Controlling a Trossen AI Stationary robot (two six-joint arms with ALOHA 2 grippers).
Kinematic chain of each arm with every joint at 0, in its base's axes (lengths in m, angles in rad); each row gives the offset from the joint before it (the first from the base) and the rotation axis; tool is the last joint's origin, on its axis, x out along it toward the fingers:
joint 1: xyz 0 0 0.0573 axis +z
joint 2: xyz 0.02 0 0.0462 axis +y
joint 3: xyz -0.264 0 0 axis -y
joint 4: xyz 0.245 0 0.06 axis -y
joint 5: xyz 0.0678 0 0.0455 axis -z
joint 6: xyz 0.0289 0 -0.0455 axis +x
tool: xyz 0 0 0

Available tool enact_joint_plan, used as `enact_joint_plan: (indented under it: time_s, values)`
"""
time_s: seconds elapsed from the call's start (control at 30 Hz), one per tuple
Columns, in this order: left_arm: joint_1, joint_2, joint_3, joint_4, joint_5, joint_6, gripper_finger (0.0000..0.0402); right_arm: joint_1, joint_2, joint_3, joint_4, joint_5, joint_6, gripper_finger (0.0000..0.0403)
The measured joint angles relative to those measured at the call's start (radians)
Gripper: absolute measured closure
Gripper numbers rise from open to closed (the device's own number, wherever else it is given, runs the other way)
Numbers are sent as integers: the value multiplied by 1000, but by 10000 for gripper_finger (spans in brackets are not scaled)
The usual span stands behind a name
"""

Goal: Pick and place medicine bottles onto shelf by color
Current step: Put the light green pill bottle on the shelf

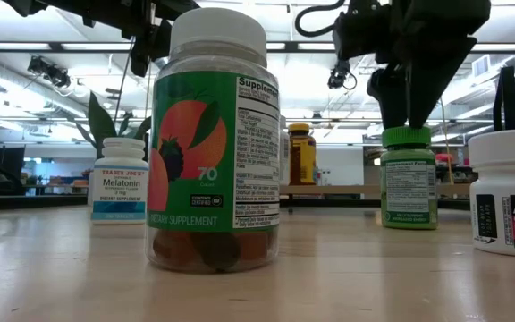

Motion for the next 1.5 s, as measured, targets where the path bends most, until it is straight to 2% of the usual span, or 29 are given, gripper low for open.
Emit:
enact_joint_plan:
  time_s: [0.23, 0.5, 1.23, 1.5]
  values:
    - [0, 0, 0, 0, 0, 0, 230, -1, 0, -55, 67, 0, -7, 9]
    - [0, 0, 0, 0, 0, 0, 230, -4, 0, -58, 105, 0, -7, 11]
    - [0, 0, 0, 0, 0, 0, 230, -8, 0, -58, 113, -1, -9, 52]
    - [0, 0, 0, 0, 0, 1, 230, -8, 0, -58, 117, -1, -7, 85]
